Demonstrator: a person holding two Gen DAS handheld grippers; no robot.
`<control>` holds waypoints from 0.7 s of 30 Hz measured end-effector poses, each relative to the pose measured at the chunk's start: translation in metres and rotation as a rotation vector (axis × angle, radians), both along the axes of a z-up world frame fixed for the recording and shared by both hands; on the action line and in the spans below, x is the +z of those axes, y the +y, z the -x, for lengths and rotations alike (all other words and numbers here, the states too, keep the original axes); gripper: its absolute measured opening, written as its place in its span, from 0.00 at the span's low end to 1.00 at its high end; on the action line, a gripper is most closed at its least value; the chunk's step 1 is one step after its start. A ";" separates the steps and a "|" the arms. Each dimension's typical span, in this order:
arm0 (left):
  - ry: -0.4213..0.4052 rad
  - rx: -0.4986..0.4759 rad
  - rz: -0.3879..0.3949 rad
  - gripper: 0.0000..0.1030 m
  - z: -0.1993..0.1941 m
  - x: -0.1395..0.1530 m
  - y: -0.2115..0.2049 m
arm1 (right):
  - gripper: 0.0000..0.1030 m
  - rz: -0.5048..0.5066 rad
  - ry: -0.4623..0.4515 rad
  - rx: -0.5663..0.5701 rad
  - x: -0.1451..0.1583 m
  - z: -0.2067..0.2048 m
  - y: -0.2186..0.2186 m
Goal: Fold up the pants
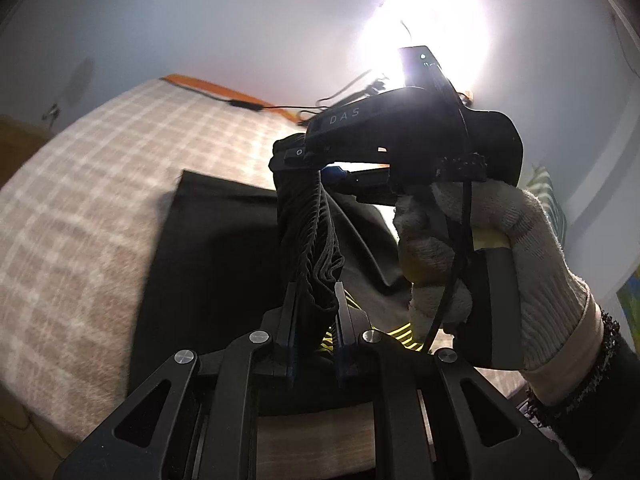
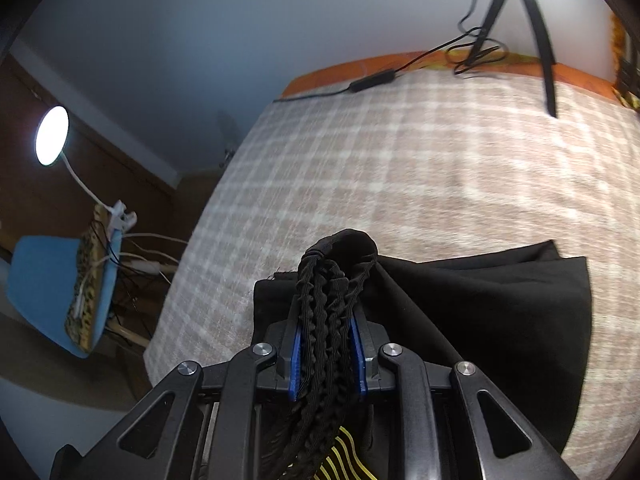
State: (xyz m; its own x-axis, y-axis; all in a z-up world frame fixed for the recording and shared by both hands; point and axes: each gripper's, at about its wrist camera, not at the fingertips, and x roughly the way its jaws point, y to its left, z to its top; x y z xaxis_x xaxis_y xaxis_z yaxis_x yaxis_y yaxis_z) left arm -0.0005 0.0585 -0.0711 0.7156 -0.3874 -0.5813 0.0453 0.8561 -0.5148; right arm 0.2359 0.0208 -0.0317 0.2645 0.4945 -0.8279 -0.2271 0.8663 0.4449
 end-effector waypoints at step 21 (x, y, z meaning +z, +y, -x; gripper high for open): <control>0.135 0.179 -0.024 0.28 0.035 -0.027 0.048 | 0.50 -0.200 -0.017 0.111 0.004 -0.005 0.029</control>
